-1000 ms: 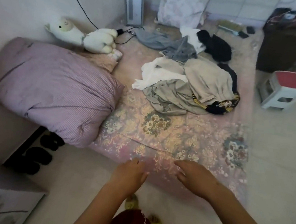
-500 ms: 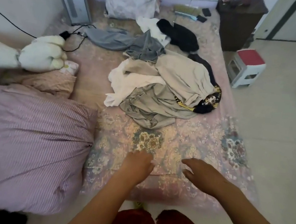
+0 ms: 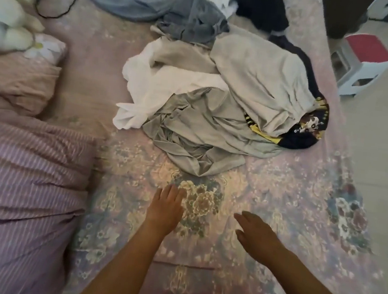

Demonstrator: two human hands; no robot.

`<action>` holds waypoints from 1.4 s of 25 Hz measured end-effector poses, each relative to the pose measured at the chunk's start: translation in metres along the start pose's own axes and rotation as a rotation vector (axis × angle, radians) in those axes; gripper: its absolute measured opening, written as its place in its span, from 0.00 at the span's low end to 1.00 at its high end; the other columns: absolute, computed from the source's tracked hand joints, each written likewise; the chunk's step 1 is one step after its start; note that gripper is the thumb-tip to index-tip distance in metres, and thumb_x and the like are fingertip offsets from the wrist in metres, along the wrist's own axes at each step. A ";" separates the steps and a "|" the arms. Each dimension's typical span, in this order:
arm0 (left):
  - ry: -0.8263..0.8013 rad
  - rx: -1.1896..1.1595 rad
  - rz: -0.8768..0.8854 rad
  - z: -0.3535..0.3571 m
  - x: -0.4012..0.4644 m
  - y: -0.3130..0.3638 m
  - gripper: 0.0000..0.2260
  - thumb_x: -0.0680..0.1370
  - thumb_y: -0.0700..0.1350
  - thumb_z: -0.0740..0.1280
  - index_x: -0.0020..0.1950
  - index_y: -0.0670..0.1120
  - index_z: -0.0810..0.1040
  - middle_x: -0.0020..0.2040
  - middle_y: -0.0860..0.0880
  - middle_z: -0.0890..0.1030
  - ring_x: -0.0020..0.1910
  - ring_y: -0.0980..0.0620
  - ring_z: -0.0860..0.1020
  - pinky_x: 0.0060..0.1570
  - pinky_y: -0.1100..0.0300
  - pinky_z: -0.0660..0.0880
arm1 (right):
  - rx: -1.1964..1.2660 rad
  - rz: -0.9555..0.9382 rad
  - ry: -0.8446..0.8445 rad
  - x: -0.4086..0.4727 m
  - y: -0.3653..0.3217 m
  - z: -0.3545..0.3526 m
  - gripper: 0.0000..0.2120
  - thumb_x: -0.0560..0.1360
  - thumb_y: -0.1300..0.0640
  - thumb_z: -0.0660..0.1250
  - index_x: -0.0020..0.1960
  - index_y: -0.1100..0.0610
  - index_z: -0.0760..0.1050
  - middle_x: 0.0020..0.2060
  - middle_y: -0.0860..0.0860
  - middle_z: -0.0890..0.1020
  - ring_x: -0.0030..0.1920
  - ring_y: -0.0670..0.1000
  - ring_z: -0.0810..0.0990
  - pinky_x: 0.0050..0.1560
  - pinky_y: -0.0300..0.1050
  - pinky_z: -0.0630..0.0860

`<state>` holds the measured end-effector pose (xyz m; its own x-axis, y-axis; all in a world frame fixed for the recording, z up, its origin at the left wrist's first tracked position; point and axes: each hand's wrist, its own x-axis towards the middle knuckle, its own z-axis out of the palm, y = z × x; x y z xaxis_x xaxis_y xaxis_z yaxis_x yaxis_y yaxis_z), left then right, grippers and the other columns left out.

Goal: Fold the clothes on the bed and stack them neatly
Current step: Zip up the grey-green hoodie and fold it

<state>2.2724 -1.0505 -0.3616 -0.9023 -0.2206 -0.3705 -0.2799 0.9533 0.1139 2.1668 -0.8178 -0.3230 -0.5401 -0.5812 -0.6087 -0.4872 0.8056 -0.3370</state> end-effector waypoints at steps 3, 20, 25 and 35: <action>0.064 -0.068 -0.071 0.059 0.038 -0.027 0.29 0.82 0.51 0.66 0.78 0.37 0.64 0.77 0.35 0.65 0.77 0.36 0.64 0.75 0.39 0.60 | -0.055 -0.063 0.054 0.057 0.006 0.043 0.24 0.81 0.62 0.66 0.75 0.65 0.67 0.75 0.68 0.65 0.75 0.68 0.65 0.72 0.64 0.66; 0.588 -0.197 0.000 0.172 0.071 -0.050 0.27 0.77 0.51 0.59 0.74 0.41 0.70 0.73 0.37 0.72 0.74 0.41 0.66 0.79 0.52 0.43 | -0.361 -0.569 0.557 0.208 0.035 0.054 0.20 0.60 0.69 0.80 0.51 0.64 0.84 0.51 0.63 0.86 0.50 0.63 0.85 0.46 0.53 0.83; 0.574 -0.094 -0.024 0.157 0.058 -0.040 0.27 0.77 0.50 0.60 0.72 0.36 0.70 0.70 0.35 0.74 0.69 0.38 0.71 0.77 0.46 0.52 | -0.385 -0.666 0.583 0.147 0.038 0.071 0.21 0.54 0.67 0.82 0.46 0.60 0.83 0.43 0.56 0.86 0.42 0.56 0.84 0.47 0.47 0.79; 0.599 -0.060 0.610 0.038 0.044 0.015 0.06 0.70 0.37 0.71 0.46 0.41 0.82 0.41 0.43 0.83 0.42 0.44 0.82 0.55 0.47 0.80 | -0.217 -0.625 0.667 0.054 0.000 0.034 0.14 0.60 0.69 0.80 0.43 0.59 0.82 0.34 0.54 0.81 0.34 0.56 0.79 0.41 0.47 0.77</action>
<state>2.2409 -1.0386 -0.4111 -0.9170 0.2394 0.3189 0.3094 0.9317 0.1902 2.1612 -0.8451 -0.3800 -0.3869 -0.9007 0.1977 -0.9025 0.3258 -0.2817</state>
